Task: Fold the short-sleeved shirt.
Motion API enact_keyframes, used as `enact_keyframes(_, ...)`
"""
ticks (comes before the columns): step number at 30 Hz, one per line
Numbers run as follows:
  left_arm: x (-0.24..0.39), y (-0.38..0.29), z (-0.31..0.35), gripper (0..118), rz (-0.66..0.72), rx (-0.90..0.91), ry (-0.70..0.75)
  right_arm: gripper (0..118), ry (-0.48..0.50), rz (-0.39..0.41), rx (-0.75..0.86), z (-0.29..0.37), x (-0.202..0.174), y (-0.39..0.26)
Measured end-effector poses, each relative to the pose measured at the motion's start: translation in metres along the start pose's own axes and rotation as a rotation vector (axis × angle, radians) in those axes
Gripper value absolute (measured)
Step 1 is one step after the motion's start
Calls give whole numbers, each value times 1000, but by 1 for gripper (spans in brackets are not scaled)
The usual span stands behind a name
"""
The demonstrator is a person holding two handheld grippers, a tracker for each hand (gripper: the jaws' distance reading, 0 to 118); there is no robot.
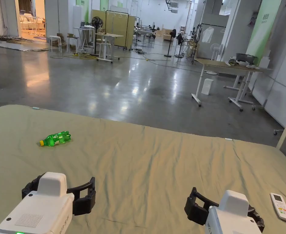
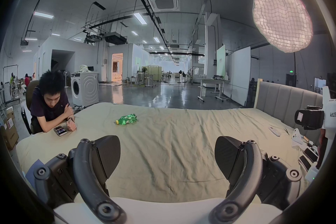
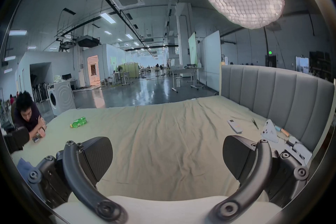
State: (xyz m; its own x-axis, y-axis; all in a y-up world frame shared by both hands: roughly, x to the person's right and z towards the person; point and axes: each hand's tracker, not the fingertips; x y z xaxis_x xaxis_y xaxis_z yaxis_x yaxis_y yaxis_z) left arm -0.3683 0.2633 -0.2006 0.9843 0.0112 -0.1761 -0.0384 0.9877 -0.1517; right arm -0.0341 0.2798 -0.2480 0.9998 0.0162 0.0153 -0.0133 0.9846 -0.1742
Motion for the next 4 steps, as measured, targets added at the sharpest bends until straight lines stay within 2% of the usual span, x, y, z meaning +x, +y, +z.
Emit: enact_keyframes(4, -3, -3, -1, 105, -17, 10, -6, 118, 16, 38, 27, -4, -5, -13)
